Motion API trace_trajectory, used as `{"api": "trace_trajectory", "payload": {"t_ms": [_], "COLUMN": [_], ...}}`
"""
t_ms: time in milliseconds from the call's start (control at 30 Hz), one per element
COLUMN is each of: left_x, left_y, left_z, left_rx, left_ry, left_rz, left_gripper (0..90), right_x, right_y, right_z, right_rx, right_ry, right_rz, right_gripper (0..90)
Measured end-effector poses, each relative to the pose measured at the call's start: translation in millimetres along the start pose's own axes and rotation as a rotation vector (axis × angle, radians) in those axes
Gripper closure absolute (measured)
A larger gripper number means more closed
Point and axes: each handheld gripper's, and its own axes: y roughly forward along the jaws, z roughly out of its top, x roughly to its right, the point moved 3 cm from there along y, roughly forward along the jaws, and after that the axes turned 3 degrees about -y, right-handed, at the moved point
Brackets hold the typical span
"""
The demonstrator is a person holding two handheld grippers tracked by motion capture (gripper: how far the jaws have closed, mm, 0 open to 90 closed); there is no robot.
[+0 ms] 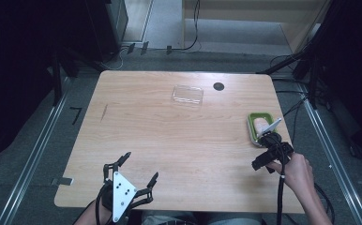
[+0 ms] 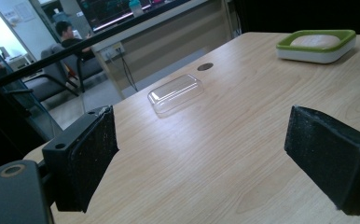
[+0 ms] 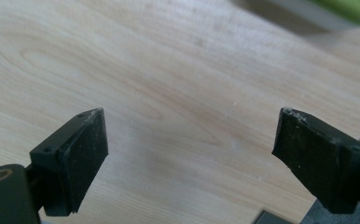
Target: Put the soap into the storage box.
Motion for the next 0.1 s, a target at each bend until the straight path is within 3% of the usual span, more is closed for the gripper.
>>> {"api": "trace_trajectory", "payload": {"t_ms": [100], "left_x": [-0.3], "left_y": [0.2], "left_z": [-0.1], "left_rx": [0.0], "left_ry": [0.002], "left_rz": [0.0], "left_gripper": [10.0], "right_x": [-3.1], "right_y": [7.6], "right_z": [-5.7], "right_rx": [-0.018], "right_ry": [-0.021], "right_rz": [0.006], "right_gripper": [13.2]}}
